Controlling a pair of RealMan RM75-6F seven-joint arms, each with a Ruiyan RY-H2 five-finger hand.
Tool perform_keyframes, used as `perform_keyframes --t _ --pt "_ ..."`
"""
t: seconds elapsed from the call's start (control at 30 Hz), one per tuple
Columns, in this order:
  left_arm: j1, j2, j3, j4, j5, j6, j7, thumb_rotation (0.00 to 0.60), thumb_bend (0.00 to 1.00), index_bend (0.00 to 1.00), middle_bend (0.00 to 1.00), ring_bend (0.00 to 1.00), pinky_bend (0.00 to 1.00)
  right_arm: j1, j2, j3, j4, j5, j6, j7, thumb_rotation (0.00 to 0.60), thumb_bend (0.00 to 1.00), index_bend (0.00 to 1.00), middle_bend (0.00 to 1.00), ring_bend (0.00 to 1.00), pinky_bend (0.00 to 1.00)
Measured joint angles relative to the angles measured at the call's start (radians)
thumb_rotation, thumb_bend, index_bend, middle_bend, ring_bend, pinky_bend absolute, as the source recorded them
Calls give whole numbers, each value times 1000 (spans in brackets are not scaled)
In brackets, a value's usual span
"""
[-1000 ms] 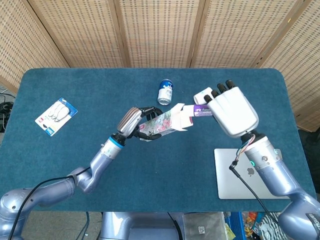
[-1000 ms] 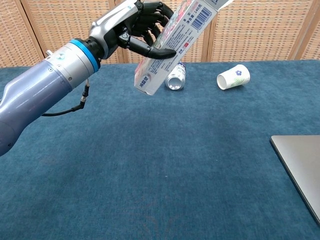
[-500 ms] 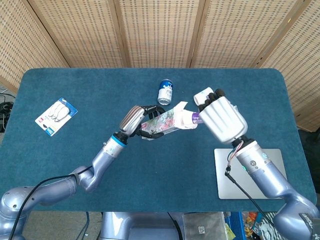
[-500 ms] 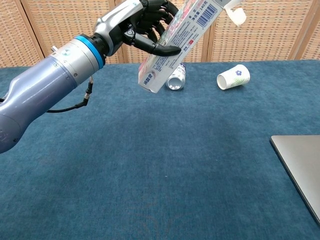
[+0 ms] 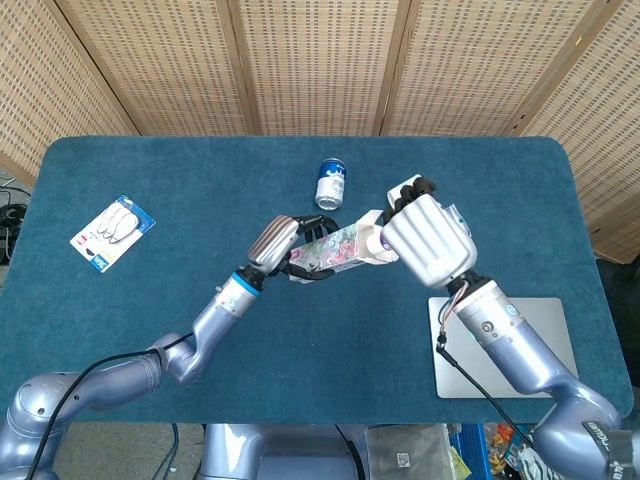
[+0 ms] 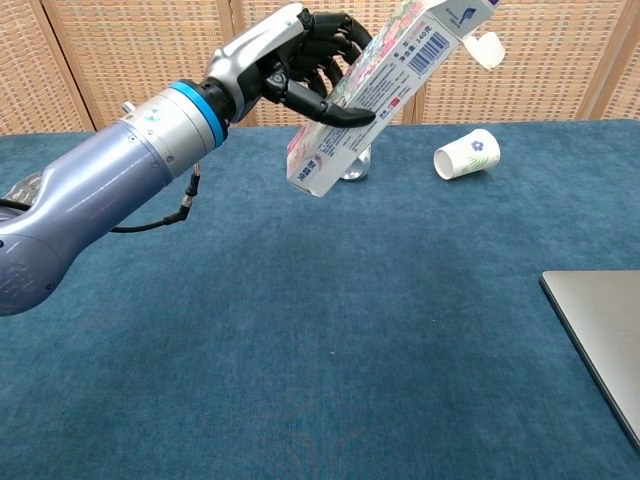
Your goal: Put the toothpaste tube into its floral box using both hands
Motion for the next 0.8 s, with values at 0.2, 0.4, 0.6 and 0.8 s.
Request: perform_keyframes --t 0.2,0.4,0.6,0.8 --pt "-2 -6 3 15 -4 -2 -5 600 345 586 558 516 566 17 6 4 5 38 10 -3 600 537 621 638 453 424" --pt "-4 -12 3 32 -9 -5 -16 600 344 586 558 516 566 26 22 6 0 41 16 7 600 537 621 639 454 424" --pt "-6 -12 0 30 -9 1 -21 600 345 586 558 516 566 39 23 -3 -5 45 10 -8 600 537 621 639 455 424" --pt "-5 -6 3 24 -6 8 -14 600 345 586 558 516 566 49 13 -18 -5 42 12 -26 600 537 621 640 455 424"
